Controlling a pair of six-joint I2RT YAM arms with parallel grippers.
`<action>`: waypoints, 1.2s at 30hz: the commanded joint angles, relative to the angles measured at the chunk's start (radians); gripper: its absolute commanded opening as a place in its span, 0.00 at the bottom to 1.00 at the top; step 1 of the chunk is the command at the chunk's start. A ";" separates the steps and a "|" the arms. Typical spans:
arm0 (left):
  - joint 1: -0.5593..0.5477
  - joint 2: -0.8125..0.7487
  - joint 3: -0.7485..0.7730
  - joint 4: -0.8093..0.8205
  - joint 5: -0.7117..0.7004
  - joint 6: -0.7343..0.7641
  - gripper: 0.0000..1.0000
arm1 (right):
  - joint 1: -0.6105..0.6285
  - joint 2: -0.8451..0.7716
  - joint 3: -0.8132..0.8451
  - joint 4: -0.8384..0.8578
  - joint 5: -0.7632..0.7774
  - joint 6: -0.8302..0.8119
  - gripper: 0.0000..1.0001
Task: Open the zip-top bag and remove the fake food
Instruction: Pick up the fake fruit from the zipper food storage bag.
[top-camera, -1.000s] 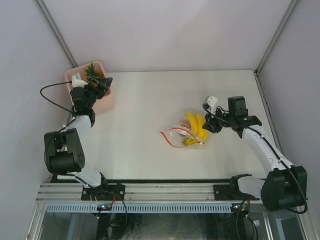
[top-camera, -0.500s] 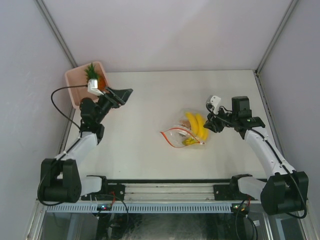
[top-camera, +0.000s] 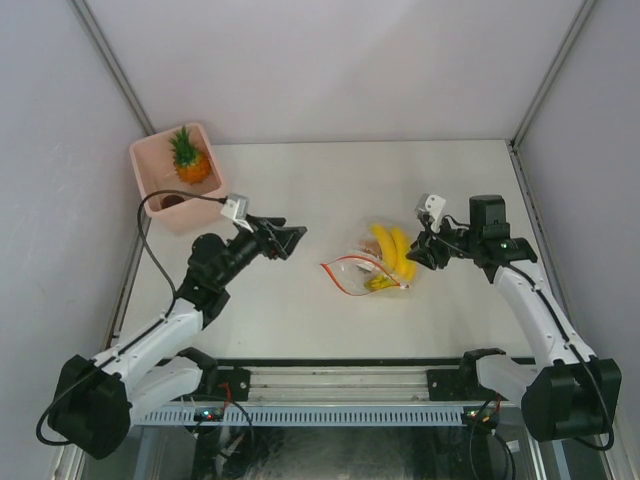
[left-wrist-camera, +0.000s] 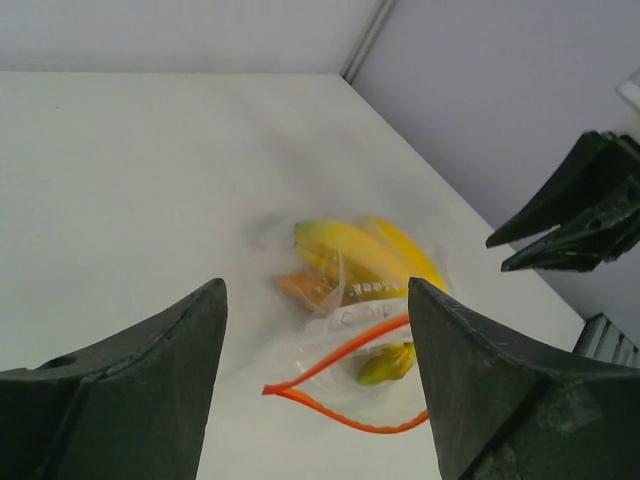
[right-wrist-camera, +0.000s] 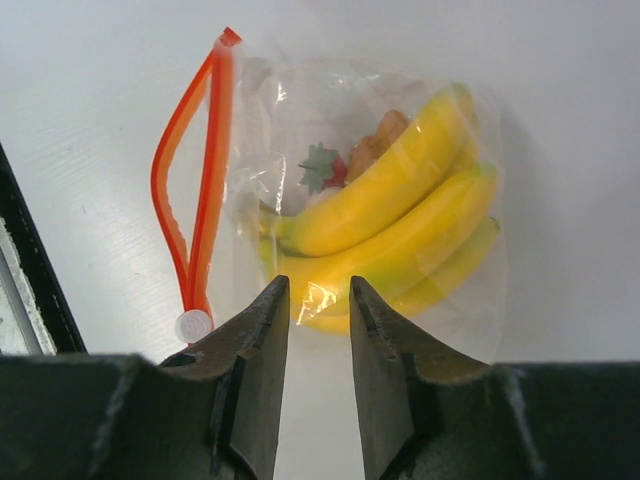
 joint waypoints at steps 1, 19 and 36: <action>-0.114 -0.038 -0.039 0.025 -0.099 0.122 0.75 | -0.003 -0.027 0.026 -0.017 -0.074 -0.058 0.32; -0.470 0.225 -0.040 0.191 -0.227 0.230 0.45 | 0.078 -0.009 0.026 -0.101 -0.166 -0.182 0.44; -0.578 0.484 0.074 0.238 -0.330 0.178 0.40 | 0.121 0.004 0.025 -0.136 -0.155 -0.249 0.44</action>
